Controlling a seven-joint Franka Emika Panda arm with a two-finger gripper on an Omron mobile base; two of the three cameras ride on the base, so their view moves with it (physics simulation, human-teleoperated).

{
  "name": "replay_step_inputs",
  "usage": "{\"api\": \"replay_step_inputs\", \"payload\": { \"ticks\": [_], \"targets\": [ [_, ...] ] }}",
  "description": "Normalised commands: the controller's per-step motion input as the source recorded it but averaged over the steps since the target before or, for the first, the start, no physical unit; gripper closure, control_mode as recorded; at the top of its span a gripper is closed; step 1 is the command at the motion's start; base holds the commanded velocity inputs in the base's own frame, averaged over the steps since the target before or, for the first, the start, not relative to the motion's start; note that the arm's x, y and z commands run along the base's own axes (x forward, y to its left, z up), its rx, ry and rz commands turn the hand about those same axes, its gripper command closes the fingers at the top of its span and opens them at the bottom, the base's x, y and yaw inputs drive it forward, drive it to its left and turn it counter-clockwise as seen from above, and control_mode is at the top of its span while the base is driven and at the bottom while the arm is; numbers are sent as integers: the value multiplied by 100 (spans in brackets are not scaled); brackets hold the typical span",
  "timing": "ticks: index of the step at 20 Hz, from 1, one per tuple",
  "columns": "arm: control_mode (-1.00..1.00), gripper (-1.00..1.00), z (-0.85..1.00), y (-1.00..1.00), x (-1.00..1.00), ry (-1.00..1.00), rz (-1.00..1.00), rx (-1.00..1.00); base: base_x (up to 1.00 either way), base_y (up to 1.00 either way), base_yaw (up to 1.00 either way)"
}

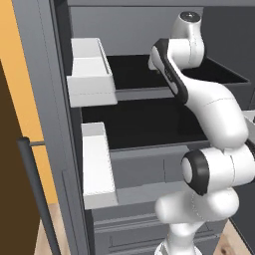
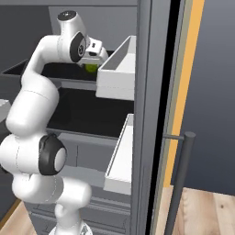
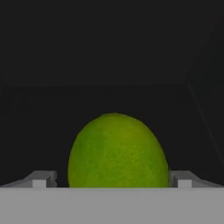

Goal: Grab the lime and garlic from the fridge, place them in the blender, close the lid, and turn on the blender to create a marinade.

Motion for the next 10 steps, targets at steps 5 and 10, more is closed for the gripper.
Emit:
{"api": "replay_step_inputs", "payload": {
  "ticks": [5,10],
  "targets": [
    [-100,-100,-6,0,16,4,2,0,0,0,0],
    [-100,100,-9,0,9,3,3,0,0,0,0]
  ]
}}
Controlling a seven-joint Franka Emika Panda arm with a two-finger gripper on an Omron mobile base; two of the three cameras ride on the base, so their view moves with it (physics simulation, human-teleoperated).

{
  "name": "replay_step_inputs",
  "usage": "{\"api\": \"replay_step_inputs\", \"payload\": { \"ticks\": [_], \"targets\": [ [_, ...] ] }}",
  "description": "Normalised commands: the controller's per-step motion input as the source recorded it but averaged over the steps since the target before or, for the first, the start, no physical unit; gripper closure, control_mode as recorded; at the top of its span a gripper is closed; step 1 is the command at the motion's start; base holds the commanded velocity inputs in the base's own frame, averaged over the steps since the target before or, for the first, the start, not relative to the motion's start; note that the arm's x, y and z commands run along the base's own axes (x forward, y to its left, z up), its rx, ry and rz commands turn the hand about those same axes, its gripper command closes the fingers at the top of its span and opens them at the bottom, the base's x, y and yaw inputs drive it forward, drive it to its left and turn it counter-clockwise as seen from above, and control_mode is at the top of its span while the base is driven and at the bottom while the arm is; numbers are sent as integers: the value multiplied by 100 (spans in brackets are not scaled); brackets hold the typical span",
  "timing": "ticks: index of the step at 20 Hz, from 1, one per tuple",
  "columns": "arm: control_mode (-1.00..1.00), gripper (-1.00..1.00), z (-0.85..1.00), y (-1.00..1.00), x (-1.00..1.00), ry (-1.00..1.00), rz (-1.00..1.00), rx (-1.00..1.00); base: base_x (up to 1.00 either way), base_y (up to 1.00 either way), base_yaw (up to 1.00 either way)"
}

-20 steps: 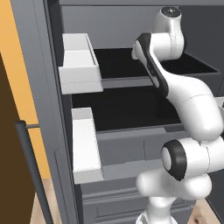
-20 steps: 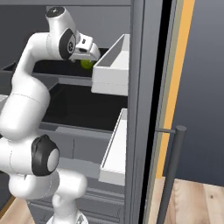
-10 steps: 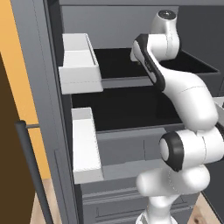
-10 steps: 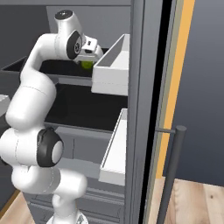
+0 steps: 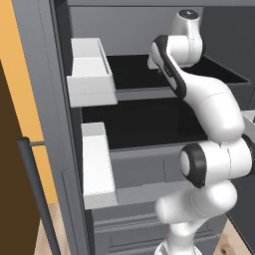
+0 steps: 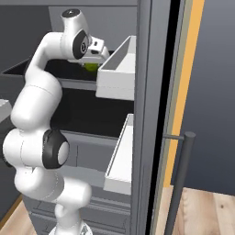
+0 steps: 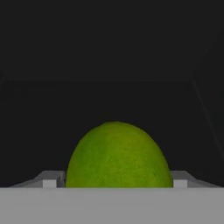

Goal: Grab the lime and garlic from the fridge, place them in the blender, close the lid, and turn on the blender to create a marinade.

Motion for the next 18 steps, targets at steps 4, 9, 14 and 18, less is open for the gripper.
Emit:
{"api": "replay_step_inputs", "payload": {
  "ticks": [4,9,14,18],
  "targets": [
    [-100,100,-9,0,4,0,6,0,0,0,0],
    [-100,100,0,4,-33,-4,7,0,0,0,0],
    [-100,100,0,5,-100,-19,1,0,0,0,0],
    [-100,100,1,6,-100,-18,0,0,0,0,0]
  ]
}}
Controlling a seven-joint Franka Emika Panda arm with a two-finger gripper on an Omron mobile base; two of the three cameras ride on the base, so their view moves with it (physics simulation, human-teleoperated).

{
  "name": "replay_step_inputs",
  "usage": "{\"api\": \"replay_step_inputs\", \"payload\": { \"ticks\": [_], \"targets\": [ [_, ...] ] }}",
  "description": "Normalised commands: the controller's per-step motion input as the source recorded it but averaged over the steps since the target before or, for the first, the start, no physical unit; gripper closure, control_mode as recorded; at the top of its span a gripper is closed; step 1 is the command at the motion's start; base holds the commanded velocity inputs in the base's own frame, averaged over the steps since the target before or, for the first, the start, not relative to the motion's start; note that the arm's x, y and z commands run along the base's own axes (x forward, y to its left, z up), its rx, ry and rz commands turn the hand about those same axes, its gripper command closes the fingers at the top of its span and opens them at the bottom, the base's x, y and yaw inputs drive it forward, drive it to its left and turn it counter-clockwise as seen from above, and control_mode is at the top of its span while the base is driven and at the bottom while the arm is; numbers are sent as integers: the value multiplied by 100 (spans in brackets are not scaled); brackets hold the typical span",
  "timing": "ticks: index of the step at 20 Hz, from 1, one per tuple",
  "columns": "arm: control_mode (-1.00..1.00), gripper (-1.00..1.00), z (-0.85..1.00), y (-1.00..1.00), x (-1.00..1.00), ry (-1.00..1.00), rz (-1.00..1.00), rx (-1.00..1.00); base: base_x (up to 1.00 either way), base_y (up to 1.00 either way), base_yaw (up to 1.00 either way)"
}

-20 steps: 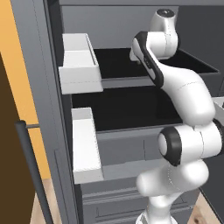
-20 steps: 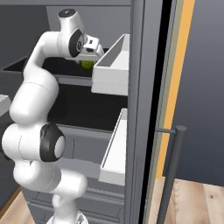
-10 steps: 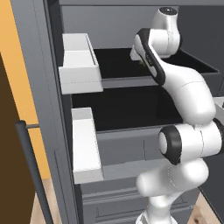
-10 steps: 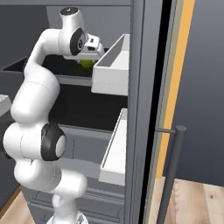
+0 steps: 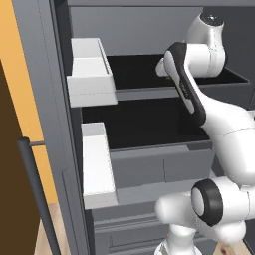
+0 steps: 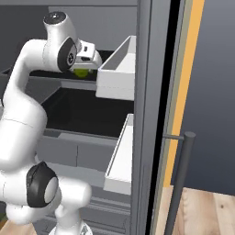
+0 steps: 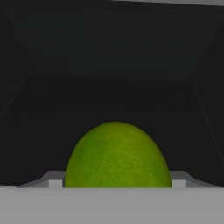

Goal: Grab the lime and garlic from the fridge, place them in the blender, close the lid, and turn on the blender to create a marinade.

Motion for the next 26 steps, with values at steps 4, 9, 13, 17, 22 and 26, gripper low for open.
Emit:
{"api": "replay_step_inputs", "payload": {
  "ticks": [4,9,13,17,22,26],
  "targets": [
    [-100,100,9,9,-100,-10,0,0,0,0,0],
    [-100,100,0,18,-100,-1,0,4,0,0,0],
    [-100,100,-11,36,-99,9,0,2,0,0,0],
    [-100,100,-66,22,-71,25,0,0,0,0,0],
    [-100,100,-68,0,-53,25,-2,2,0,0,0],
    [100,100,-29,8,-30,13,0,0,-13,4,0]
  ]
}}
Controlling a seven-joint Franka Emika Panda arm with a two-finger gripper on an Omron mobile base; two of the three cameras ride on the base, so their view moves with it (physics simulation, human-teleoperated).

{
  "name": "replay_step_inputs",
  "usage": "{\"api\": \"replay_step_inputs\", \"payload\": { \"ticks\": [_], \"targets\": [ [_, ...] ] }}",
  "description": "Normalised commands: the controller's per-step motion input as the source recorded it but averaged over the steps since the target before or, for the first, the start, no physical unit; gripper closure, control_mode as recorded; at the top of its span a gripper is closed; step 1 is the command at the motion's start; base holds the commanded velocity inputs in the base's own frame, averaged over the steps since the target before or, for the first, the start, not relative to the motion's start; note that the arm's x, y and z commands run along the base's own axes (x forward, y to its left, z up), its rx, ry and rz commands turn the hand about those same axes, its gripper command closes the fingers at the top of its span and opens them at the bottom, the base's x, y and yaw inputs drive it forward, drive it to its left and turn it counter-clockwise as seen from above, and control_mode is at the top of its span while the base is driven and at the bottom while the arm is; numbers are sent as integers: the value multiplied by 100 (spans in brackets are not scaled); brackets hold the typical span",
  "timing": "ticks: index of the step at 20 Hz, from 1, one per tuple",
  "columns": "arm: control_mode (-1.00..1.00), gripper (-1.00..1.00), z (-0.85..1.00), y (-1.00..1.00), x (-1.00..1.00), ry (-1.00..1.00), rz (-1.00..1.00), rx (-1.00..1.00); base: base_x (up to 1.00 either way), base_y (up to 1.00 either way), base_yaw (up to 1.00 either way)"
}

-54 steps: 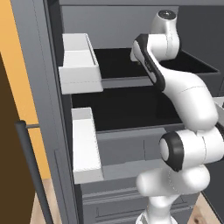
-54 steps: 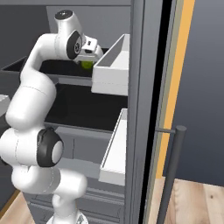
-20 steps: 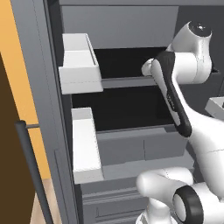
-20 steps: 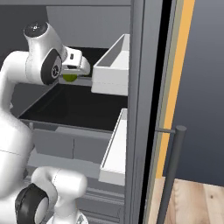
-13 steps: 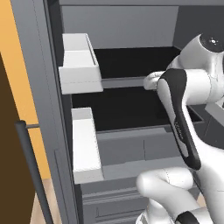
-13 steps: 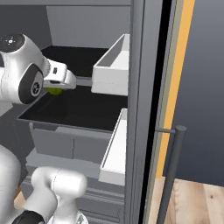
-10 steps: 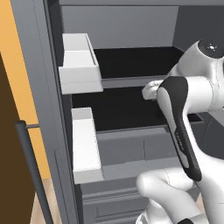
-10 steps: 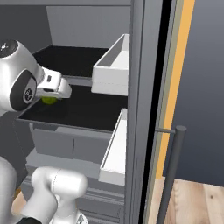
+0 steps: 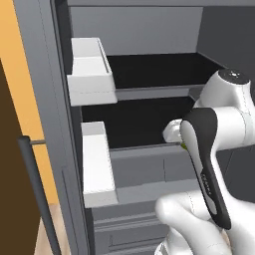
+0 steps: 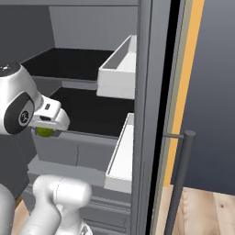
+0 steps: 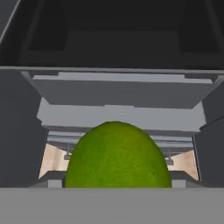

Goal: Grab the lime and garlic from the fridge, place them in the blender, close the lid, and turn on the blender to create a marinade.

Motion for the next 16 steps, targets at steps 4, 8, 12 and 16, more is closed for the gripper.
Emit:
{"api": "replay_step_inputs", "payload": {
  "ticks": [4,8,12,16],
  "targets": [
    [100,100,0,0,0,0,0,0,-96,14,-22],
    [100,100,0,0,0,0,0,0,-100,12,-49],
    [100,100,0,0,0,0,0,0,-100,16,-66],
    [100,100,0,0,0,0,0,0,-80,6,-80]
  ]
}}
